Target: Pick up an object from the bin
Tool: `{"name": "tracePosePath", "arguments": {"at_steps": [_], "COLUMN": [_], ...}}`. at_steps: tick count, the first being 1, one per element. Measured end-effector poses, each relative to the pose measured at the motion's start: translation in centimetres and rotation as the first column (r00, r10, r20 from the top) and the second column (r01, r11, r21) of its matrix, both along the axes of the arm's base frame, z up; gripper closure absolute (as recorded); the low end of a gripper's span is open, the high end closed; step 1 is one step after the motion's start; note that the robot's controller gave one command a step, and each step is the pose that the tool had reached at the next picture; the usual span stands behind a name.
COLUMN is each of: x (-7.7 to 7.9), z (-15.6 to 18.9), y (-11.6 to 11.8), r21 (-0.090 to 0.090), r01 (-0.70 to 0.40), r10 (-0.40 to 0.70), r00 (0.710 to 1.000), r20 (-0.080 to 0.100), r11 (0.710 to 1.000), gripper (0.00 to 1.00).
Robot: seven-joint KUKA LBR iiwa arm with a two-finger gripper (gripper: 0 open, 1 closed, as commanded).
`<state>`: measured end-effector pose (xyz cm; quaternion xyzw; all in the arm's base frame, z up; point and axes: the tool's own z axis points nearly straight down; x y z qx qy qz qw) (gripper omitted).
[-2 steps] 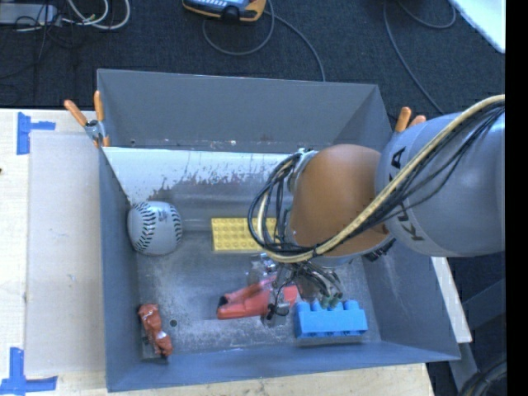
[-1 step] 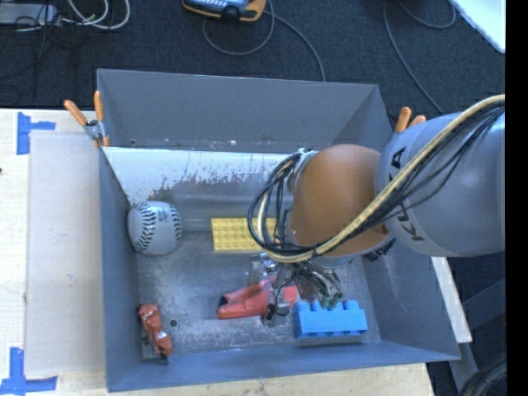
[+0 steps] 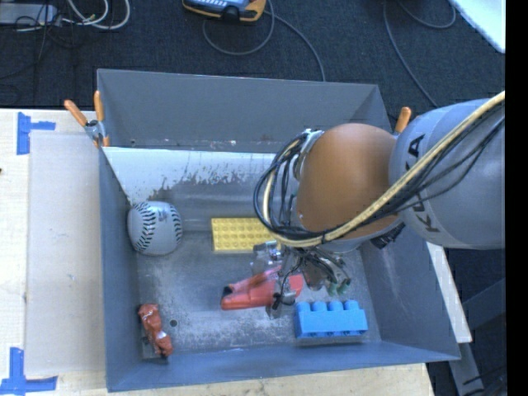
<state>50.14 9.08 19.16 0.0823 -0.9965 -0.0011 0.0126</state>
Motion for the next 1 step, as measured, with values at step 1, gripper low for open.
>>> {"name": "tracePosePath", "arguments": {"at_steps": [1], "x": [0.05], "z": [19.19], "y": [-1.13], "r21": [0.003], "r01": [-0.108], "r10": [0.108], "r00": [0.994], "r20": [0.019], "r11": [0.994], "gripper": [1.00]}}
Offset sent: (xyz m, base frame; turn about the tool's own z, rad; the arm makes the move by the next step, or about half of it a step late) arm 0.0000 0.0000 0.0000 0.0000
